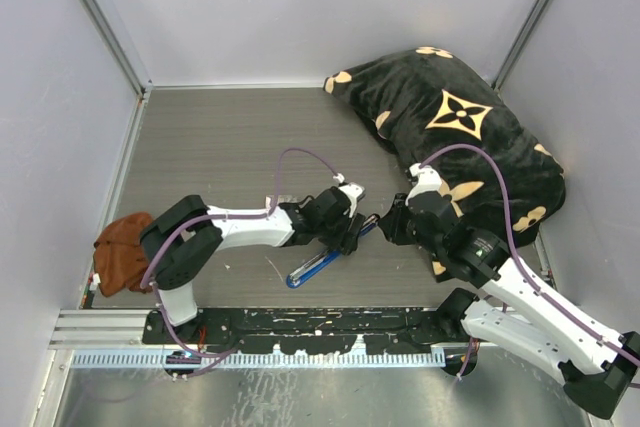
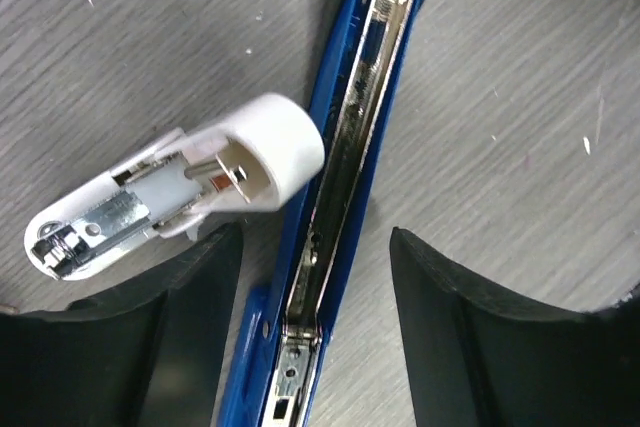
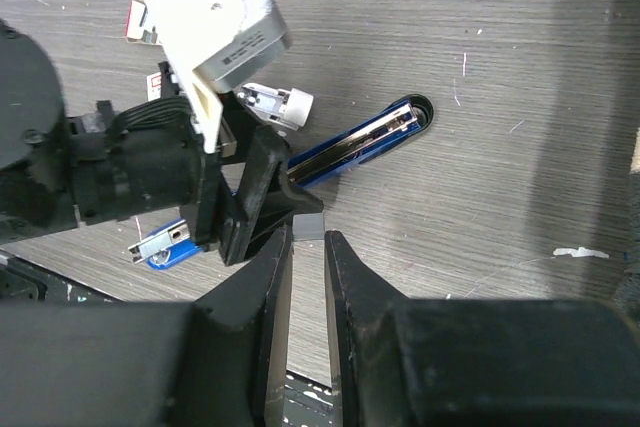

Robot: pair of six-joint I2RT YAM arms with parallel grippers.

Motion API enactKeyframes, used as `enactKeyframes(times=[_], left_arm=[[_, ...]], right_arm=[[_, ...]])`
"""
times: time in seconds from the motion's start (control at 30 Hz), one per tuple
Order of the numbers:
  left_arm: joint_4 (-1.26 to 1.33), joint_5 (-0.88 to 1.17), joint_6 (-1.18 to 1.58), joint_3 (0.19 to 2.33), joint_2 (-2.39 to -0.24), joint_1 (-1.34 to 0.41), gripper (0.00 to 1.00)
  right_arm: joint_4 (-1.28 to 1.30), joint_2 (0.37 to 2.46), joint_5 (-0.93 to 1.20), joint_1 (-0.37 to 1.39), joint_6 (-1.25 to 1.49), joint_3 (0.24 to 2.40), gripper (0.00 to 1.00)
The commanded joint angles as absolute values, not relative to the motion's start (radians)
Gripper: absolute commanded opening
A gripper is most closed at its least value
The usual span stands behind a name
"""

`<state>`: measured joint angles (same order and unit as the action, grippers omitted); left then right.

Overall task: Load the staples into the stapler
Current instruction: Adjust the stapler at the center of the board.

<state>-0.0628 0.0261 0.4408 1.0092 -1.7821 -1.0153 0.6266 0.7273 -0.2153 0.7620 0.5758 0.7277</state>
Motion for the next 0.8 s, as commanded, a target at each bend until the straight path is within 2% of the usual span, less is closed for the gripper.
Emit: enactKeyframes(times=[0.0,0.07,0.2,0.47,0.63,0.67,0.77], left_arm=[[-0.145,-0.103,0.424,1.079,-1.834,-1.030,0.56],[-0.149,-0.152,0.460,1.082,-1.839,-1.029,0.45],[-0.171,-0.258,0.518,1.093,-1.837,-1.029,0.31],[-0.161,-0.419,0.683,1.106,-1.841,-0.981,0.17],[-0.175,-0.443,0.759,1.152,-1.879,-0.950,0.19],[-0.174,-0.443,0.770,1.157,-1.879,-0.950,0.22],[-0.154,-0.406,0.783,1.152,-1.849,-0.949,0.45]], right_arm=[[0.624,0.694,-0.258,0.759,0.590,0.753,0.21],[0.624,0.696,-0.255,0.759,0.588,0.754,0.21],[0.609,0.699,-0.241,0.759,0.588,0.753,0.21],[0.587,0.715,-0.231,0.759,0.581,0.753,0.21],[0.581,0.716,-0.228,0.759,0.583,0.744,0.21],[0.580,0.717,-0.228,0.759,0.581,0.743,0.21],[0.580,0.718,-0.228,0.759,0.580,0.743,0.21]])
